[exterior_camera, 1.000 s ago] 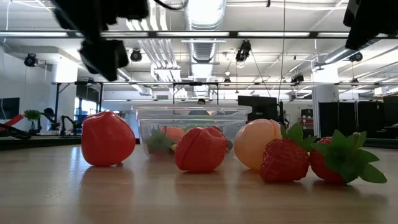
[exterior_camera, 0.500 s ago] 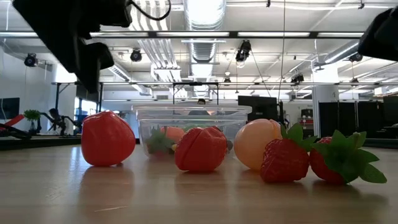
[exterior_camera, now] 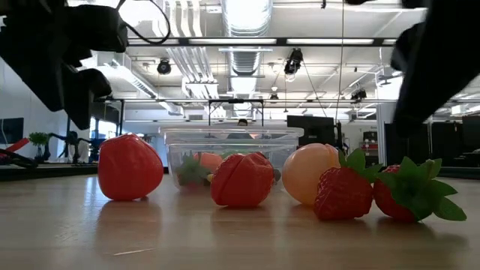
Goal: Pick and placing Produce into tupperware
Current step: Put the red strawberry into the transparent container
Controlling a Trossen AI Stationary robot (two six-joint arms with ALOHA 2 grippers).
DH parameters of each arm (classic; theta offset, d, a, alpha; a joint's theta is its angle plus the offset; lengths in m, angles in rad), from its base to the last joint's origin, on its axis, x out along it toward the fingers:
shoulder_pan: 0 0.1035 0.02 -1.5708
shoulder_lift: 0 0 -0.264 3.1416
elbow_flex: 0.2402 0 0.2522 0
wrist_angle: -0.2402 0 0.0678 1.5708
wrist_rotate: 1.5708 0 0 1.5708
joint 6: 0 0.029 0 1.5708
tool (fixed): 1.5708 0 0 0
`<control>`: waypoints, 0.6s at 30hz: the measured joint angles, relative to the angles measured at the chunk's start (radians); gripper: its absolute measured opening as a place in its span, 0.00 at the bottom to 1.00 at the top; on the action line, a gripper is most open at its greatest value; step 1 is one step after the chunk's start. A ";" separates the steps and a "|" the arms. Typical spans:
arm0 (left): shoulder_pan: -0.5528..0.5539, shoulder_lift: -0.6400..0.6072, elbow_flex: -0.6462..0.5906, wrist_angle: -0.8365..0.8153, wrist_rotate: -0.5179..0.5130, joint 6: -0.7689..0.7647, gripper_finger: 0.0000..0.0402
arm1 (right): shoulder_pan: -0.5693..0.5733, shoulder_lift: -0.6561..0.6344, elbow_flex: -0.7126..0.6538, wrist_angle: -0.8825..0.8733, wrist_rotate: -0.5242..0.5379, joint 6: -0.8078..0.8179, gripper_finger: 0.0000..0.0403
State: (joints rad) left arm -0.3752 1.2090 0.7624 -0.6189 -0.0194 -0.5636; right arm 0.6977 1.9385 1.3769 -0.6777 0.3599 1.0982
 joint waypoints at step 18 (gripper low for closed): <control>0.000 -0.124 -0.117 0.010 -0.043 -0.006 0.64 | -0.044 0.010 -0.005 0.021 -0.063 -0.013 0.75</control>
State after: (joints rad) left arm -0.3752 1.0852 0.6451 -0.6090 -0.0624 -0.5697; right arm 0.6533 1.9483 1.3718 -0.6570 0.2965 1.0848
